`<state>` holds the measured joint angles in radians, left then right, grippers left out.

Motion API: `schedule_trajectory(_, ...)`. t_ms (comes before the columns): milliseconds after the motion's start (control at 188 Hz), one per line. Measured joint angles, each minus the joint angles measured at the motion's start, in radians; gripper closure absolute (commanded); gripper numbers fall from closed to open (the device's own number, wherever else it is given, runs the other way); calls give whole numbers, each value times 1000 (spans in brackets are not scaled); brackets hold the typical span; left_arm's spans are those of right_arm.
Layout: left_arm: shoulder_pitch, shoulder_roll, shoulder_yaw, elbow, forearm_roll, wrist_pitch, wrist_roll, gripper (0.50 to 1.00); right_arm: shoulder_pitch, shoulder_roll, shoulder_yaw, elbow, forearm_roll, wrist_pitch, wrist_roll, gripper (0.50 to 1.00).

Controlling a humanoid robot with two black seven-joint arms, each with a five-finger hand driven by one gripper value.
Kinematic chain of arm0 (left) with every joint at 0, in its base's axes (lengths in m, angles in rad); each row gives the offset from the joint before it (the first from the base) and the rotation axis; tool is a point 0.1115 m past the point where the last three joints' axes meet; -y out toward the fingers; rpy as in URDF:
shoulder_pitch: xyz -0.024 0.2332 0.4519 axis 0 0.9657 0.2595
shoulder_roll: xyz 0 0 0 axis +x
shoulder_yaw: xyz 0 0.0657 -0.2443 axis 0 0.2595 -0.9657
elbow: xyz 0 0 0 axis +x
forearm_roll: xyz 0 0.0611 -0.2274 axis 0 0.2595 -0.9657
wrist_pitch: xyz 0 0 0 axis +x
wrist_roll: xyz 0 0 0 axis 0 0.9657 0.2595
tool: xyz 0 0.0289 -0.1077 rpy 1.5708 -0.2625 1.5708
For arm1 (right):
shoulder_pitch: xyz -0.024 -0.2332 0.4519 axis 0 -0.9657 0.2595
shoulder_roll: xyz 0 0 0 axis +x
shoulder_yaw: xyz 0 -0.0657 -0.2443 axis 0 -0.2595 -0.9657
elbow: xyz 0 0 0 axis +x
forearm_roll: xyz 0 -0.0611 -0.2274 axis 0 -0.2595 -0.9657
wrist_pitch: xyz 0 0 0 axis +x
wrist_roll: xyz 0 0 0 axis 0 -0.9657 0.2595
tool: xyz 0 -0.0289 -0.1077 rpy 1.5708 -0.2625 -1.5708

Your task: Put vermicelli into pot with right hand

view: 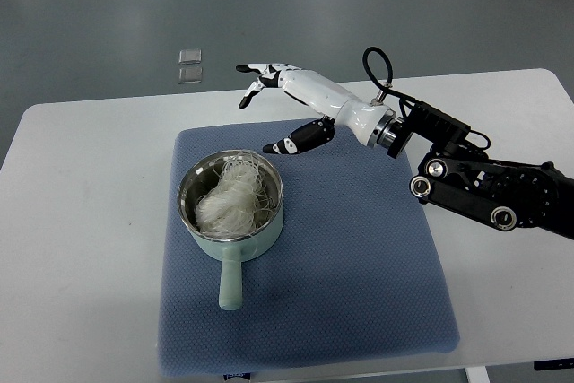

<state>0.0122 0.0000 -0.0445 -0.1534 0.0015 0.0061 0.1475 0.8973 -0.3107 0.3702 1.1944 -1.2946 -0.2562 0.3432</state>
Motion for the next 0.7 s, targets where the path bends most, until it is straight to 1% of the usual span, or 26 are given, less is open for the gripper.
schedule_trajectory(128, 0, 0, 0, 0, 0, 0, 0, 500, -20, -7, 35, -12, 179, 5, -1, 570)
schedule_trajectory(208, 0, 0, 0, 0, 0, 0, 0, 500, -46, -8, 40, -32, 338, 15, -2, 570)
schedule_trajectory(373, 0, 0, 0, 0, 0, 0, 0, 500, -71, -7, 41, -94, 720, 82, -10, 570)
schedule_trajectory(479, 0, 0, 0, 0, 0, 0, 0, 500, -73, -11, 42, -136, 978, 144, -23, 570)
schedule_trajectory(570, 0, 0, 0, 0, 0, 0, 0, 500, -77, -24, 42, -175, 1170, 238, -63, 570)
schedule_trajectory(697, 0, 0, 0, 0, 0, 0, 0, 500, -105, -40, 40, -214, 1314, 385, -118, 570)
